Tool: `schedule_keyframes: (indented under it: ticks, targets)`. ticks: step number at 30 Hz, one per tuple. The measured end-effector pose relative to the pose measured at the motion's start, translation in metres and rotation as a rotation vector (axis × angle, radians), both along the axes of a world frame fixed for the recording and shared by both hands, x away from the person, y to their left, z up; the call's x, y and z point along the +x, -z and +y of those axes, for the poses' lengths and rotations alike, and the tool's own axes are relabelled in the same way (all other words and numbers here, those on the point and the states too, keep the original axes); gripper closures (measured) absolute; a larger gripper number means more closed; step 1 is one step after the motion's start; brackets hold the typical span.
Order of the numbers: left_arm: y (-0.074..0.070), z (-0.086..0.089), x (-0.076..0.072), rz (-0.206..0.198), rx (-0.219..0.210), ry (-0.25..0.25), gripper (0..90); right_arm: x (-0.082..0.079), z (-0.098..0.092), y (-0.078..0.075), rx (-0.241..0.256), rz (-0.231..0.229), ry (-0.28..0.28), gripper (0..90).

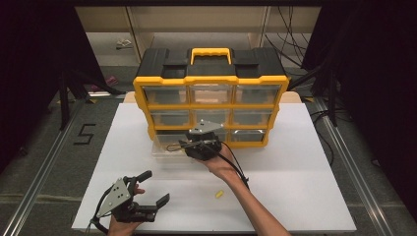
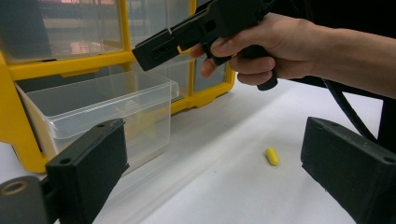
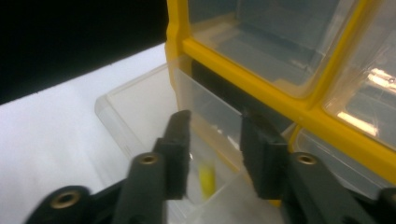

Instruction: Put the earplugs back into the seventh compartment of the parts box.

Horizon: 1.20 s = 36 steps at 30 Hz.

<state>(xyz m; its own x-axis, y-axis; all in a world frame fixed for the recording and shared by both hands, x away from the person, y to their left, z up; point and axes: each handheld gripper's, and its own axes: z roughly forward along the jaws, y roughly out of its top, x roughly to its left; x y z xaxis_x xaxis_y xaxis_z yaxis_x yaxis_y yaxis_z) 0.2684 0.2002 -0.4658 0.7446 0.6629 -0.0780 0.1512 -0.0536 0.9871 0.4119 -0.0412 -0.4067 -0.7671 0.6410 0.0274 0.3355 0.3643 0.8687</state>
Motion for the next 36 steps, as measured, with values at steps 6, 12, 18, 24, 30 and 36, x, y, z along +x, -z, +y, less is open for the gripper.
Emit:
schedule_keyframes:
  ticks: [6,12,18,24,30,36]
  targets:
    - [0.0,-0.001,0.0,0.003,0.002,0.002,7.0,-0.01,-0.003,-0.008,0.009,-0.045,-0.013,48.6]
    - [0.0,0.0,0.0,0.009,-0.014,0.002,7.1,-0.024,-0.011,-0.016,-0.012,-0.071,-0.027,41.5]
    - [0.0,0.0,0.0,0.006,-0.011,0.0,7.1,-0.039,-0.022,-0.023,-0.037,-0.097,-0.024,34.0]
    - [0.0,-0.002,0.001,0.009,-0.01,0.001,7.1,-0.055,-0.033,-0.027,-0.006,-0.111,-0.028,30.8]
    - [0.0,-0.001,0.0,0.006,-0.011,-0.001,7.1,-0.073,-0.048,-0.029,0.042,-0.125,-0.025,30.3]
    - [-0.001,-0.001,-0.001,0.006,-0.016,0.003,7.1,-0.08,-0.06,-0.029,0.047,-0.124,-0.025,30.0]
